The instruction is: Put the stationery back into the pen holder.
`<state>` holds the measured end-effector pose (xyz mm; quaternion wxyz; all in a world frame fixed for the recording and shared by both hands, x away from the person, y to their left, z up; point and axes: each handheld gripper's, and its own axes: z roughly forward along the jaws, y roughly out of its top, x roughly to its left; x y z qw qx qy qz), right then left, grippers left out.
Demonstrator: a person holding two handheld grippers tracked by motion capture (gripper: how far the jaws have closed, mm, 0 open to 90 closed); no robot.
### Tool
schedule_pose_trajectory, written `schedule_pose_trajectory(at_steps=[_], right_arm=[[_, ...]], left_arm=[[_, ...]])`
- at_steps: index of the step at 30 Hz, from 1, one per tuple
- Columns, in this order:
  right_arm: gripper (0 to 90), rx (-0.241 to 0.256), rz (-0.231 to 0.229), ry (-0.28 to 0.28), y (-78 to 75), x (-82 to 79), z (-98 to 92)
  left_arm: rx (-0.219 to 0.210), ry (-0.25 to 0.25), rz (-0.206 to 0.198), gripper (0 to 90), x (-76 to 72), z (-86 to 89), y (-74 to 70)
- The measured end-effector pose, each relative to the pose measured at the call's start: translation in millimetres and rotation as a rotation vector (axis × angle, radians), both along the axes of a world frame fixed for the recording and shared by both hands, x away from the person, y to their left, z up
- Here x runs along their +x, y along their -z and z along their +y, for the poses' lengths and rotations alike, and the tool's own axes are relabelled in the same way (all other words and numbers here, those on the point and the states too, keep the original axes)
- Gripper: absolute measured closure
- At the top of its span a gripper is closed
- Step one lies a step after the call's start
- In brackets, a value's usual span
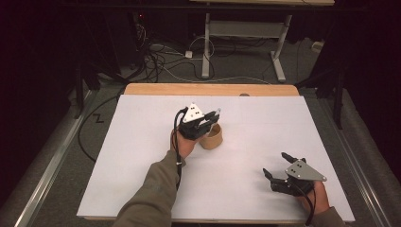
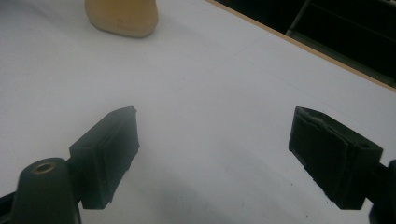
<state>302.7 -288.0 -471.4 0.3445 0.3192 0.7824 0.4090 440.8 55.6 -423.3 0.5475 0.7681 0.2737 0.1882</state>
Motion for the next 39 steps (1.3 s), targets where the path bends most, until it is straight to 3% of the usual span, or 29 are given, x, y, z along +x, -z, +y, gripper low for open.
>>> schedule_pose_trajectory(at_steps=[10, 27, 29, 33, 39], right_arm=[[16.1, -0.002, 0.003, 0.001, 0.5, 0.3, 0.0], [16.5, -0.010, 0.005, -0.005, 0.7, 0.1, -0.1], [16.5, -0.014, 0.003, -0.008, 0.8, -0.1, 0.5], [16.5, -0.015, 0.003, -0.008, 1.0, 0.1, 0.5], [16.5, -0.014, 0.002, -0.008, 0.7, -0.2, 0.4]], left_arm=[[0.014, 0.005, 0.006, 71.3, 0.9, -0.9, 2.8], [0.086, -0.017, 0.015, 45.7, 0.3, -5.2, 2.6], [0.110, -0.017, 0.010, 44.5, -0.4, -6.5, 2.0], [0.131, -0.041, -0.004, 32.3, -2.0, -7.5, -0.2], [0.165, -0.042, -0.030, 25.5, -5.1, -9.4, -3.8]])
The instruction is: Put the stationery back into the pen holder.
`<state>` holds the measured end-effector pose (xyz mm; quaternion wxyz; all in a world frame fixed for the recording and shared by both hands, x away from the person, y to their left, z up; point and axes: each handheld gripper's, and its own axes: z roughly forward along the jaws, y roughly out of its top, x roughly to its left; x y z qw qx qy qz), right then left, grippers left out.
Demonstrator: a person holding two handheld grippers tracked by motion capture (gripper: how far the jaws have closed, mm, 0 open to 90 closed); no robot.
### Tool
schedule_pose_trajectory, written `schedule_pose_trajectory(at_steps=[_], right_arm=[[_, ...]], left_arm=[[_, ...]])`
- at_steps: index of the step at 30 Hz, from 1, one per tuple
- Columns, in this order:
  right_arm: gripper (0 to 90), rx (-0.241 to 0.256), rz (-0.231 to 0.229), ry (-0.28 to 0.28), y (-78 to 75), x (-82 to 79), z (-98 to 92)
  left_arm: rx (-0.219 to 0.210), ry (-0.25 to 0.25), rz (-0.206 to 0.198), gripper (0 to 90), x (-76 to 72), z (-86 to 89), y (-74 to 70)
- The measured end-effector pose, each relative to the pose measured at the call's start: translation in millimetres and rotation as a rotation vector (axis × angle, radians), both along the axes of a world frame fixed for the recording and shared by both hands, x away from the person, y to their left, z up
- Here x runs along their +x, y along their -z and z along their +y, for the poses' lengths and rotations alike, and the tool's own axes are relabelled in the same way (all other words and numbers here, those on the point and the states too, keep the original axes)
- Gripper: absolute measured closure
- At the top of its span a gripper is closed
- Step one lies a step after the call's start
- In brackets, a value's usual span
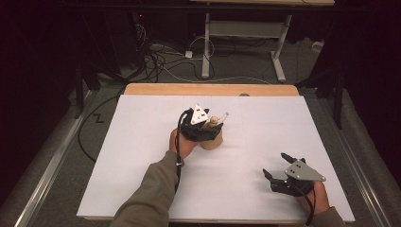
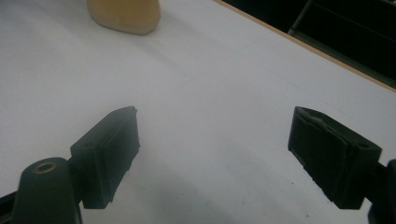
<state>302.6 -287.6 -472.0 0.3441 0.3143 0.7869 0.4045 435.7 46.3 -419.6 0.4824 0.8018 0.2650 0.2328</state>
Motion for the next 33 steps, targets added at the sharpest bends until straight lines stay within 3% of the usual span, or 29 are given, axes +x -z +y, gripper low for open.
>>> schedule_pose_trajectory(at_steps=[8, 25, 33], right_arm=[[16.5, 0.002, -0.001, -0.001, -0.5, -0.3, -0.3], [16.5, 0.014, 0.007, -0.007, 0.4, -3.1, 1.1], [17.5, 0.015, -0.008, 0.005, 1.0, -5.5, 0.4]], left_arm=[[0.042, 0.008, -0.043, 17.6, -6.9, -0.6, -6.7], [0.121, 0.083, -0.109, 17.3, -24.2, 0.8, -16.0], [0.124, 0.103, -0.127, 17.3, -29.1, -0.2, -17.7]])
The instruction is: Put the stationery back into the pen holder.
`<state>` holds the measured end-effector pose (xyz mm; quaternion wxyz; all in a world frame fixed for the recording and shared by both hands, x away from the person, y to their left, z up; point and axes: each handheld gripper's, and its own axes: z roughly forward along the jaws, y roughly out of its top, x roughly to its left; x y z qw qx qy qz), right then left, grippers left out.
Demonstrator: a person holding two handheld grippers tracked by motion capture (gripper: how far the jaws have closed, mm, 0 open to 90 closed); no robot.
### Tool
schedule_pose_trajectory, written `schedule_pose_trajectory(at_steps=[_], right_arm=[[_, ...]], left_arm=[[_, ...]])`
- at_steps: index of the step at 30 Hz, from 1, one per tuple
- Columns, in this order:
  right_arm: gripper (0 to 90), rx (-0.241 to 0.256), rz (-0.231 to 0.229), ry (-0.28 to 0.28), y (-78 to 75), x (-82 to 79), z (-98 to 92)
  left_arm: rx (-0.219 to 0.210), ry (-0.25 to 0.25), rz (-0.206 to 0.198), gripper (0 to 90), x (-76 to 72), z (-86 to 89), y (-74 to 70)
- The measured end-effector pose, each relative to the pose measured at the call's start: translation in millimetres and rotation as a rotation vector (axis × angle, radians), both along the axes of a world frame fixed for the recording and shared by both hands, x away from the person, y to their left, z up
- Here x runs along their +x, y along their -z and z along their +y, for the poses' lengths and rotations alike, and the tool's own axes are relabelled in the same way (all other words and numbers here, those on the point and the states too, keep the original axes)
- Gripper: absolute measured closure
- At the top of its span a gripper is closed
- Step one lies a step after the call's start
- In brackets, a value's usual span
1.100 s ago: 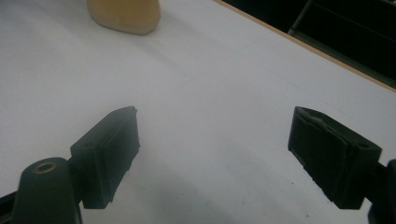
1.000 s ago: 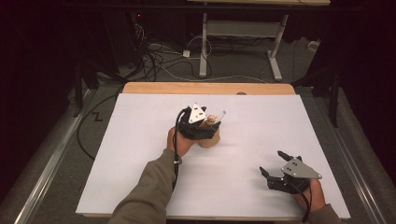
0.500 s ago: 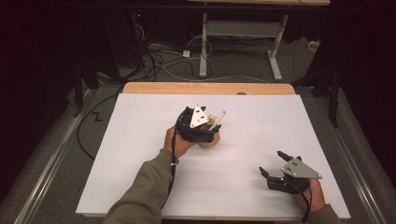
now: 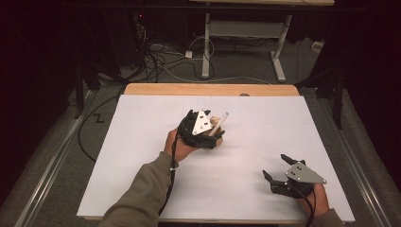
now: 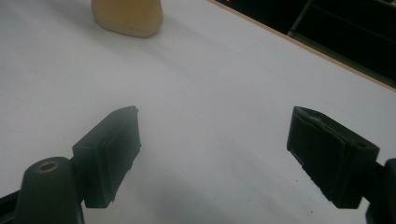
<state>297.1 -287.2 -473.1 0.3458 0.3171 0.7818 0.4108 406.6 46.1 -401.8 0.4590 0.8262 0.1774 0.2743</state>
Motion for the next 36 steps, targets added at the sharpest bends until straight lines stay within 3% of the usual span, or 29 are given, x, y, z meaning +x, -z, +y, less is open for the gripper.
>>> schedule_pose_trajectory(at_steps=[7, 16, 36], right_arm=[[17.5, 0.020, 0.006, -0.011, -2.2, -1.8, 0.7], [17.6, -0.003, 0.005, -0.028, -1.2, -2.9, 4.5], [17.7, -0.025, 0.000, -0.052, -0.8, -5.6, 10.9]], left_arm=[[0.022, 0.029, -0.029, 17.4, -10.7, -4.3, -3.5], [0.054, 0.038, -0.065, 17.6, -22.8, -3.0, -2.9], [0.053, 0.052, -0.081, 17.7, -47.8, 18.6, 6.1]])
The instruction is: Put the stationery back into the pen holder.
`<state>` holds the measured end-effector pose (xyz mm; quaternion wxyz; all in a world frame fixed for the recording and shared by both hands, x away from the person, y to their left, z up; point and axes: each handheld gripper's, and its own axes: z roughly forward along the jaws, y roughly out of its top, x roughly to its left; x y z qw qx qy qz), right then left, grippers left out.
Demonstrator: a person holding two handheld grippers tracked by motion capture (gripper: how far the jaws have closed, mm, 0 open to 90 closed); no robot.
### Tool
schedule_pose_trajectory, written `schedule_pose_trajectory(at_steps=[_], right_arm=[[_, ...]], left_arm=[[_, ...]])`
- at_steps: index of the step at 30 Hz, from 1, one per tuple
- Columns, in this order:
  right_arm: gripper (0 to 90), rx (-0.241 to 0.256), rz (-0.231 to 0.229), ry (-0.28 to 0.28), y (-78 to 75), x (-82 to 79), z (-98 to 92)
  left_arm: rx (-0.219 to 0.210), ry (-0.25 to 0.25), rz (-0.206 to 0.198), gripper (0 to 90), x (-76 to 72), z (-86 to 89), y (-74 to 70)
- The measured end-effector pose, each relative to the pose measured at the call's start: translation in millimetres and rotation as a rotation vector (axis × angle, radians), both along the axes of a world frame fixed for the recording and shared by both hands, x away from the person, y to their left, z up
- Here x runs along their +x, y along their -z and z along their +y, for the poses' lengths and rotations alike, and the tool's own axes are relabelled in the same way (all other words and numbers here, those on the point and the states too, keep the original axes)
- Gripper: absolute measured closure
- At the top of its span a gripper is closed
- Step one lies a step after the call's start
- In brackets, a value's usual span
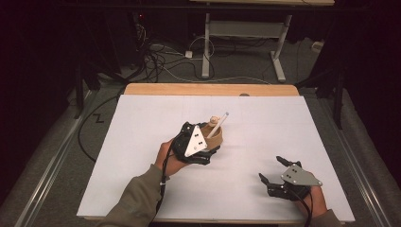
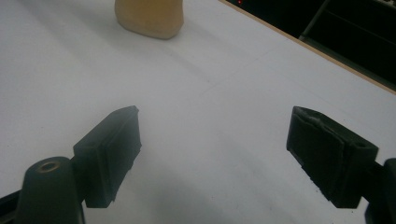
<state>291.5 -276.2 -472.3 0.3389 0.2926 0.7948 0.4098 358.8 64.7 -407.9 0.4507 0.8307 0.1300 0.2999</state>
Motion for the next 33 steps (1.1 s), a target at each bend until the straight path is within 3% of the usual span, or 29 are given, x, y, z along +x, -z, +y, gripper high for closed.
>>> schedule_pose_trajectory(at_steps=[9, 15, 29, 33], right_arm=[[17.8, -0.009, -0.007, -0.013, -1.7, -2.5, 3.5], [18.8, -0.014, -0.006, -0.022, -0.9, -3.4, 6.2], [18.8, -0.016, -0.011, -0.024, -1.6, -4.3, 9.5], [18.8, -0.014, -0.005, -0.026, -1.8, -5.2, 10.7]], left_arm=[[0.011, -0.007, -0.026, 17.9, -15.7, 16.6, 1.4], [0.024, -0.023, -0.018, 17.9, -19.8, 33.7, 9.3], [0.034, -0.033, -0.047, 17.8, -33.3, 59.1, 17.2], [0.031, -0.049, -0.031, 17.7, -32.6, 66.7, 21.2]])
